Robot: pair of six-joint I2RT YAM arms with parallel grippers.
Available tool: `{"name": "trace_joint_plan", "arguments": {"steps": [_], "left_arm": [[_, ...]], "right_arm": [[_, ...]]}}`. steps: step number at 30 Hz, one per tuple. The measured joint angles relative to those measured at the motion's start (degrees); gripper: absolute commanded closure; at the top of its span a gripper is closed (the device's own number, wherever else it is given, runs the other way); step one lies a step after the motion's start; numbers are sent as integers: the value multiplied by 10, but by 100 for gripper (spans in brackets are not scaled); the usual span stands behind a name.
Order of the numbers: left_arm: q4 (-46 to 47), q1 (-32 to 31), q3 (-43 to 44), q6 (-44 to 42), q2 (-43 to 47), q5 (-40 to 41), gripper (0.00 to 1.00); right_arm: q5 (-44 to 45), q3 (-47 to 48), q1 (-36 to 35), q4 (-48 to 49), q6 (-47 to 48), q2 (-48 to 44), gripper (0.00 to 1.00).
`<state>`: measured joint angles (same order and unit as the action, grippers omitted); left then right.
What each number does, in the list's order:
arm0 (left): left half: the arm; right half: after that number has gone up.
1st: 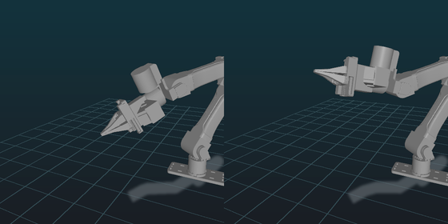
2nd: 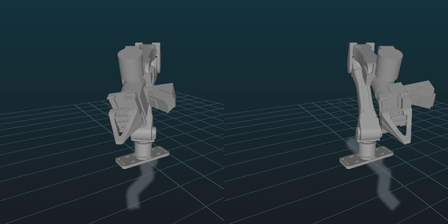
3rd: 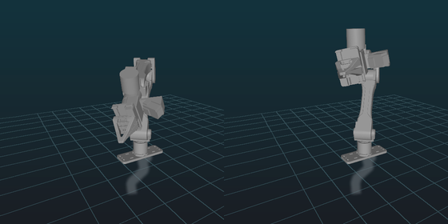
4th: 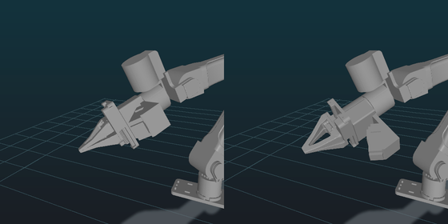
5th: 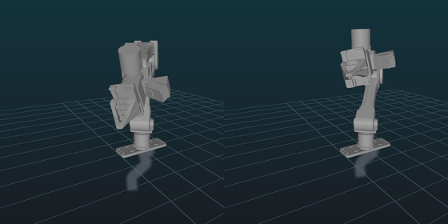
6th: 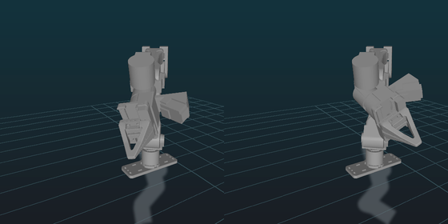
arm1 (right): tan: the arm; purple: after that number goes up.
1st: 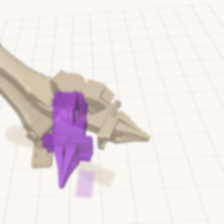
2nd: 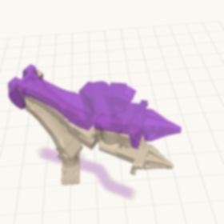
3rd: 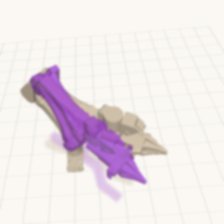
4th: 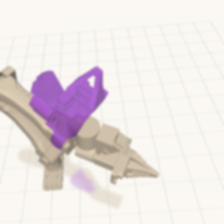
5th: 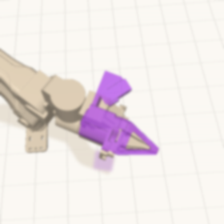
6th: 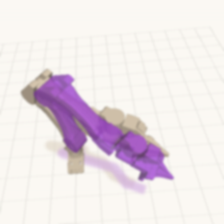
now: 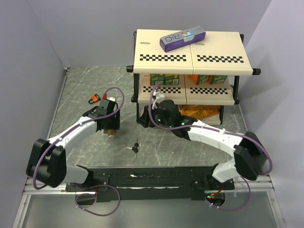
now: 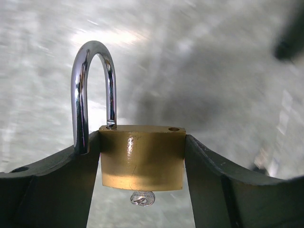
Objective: Unlock with the key
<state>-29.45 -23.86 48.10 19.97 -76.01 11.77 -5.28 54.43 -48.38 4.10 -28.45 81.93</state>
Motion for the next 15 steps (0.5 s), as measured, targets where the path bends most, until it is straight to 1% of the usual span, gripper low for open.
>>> {"name": "trace_joint_plan", "arguments": {"steps": [4, 8, 12, 15], "left_arm": [[4, 54, 14, -15, -38, 24, 99], [4, 94, 18, -31, -63, 47, 99], [5, 144, 19, -49, -76, 52, 99], [9, 195, 19, -65, -83, 53, 99]], "right_arm": [[5, -43, 0, 19, 2, -61, 44], [8, -73, 3, 26, 11, -108, 43], [9, -102, 3, 35, 20, -156, 42], [11, -121, 4, 35, 28, -193, 41]]}}
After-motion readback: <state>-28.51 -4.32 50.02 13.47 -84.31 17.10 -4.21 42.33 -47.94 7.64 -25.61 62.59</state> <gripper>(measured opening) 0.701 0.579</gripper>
